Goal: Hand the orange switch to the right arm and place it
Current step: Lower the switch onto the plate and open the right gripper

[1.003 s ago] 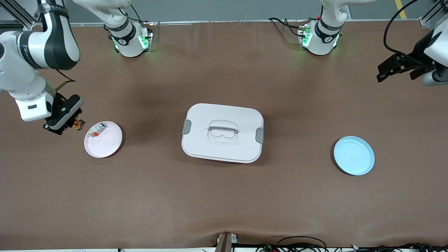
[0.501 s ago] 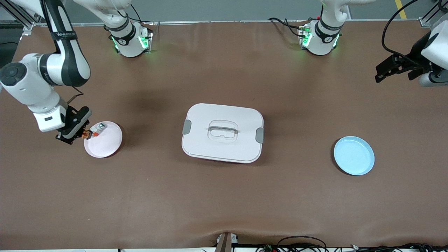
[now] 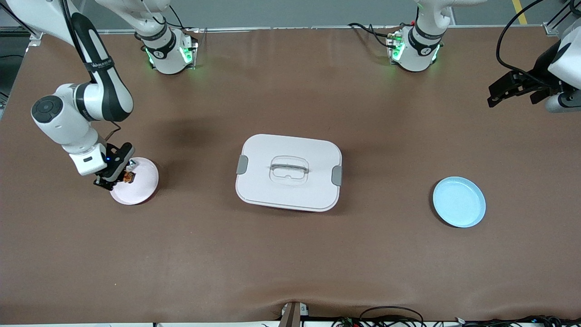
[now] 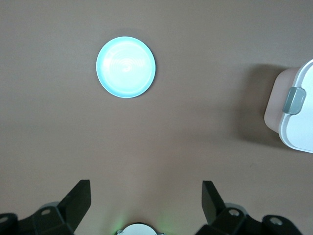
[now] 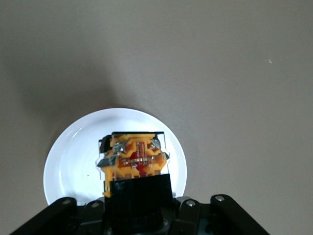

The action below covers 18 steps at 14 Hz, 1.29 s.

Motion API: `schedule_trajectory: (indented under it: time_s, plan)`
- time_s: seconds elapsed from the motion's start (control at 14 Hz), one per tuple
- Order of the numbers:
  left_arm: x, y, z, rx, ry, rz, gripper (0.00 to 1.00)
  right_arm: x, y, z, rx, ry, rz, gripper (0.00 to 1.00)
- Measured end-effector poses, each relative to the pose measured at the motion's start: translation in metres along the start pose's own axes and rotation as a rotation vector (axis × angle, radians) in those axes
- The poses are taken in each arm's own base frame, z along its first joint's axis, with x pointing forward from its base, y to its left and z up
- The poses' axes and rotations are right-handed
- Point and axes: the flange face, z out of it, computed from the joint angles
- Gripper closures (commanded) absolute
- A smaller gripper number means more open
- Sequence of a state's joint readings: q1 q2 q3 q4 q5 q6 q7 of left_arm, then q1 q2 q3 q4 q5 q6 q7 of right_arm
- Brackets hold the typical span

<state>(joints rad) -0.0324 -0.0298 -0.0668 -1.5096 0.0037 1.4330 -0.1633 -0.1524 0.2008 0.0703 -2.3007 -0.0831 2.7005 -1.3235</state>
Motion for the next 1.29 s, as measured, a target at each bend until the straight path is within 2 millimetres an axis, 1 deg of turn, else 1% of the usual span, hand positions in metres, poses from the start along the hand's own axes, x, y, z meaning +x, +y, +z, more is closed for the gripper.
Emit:
schedule_trajectory:
  time_s: [0.21,0.43,0.57,0.86,1.0,1.29]
  plan:
    - [0.0,-0.001,0.001,0.0,-0.002,-0.001,0.0,-0.01,-0.001,0.013,0.012,-0.002,-0.064,1.0]
    - [0.003,-0.001,0.005,0.0,-0.006,-0.002,0.0,-0.021,-0.002,0.028,0.013,-0.002,-0.089,1.0]
    - [0.004,-0.001,0.006,0.0,-0.006,-0.003,0.0,-0.025,-0.006,0.044,0.017,0.002,-0.092,1.0]
    - [0.004,-0.001,0.006,0.0,-0.005,-0.003,0.0,-0.025,-0.017,0.079,0.039,0.009,-0.092,1.0]
    - [0.005,-0.002,0.006,0.0,-0.004,-0.004,0.0,-0.025,-0.022,0.091,0.057,0.01,-0.091,0.95]
    - [0.005,-0.003,0.006,-0.001,-0.001,-0.007,0.0,-0.026,-0.027,0.101,0.067,0.011,-0.091,0.79]
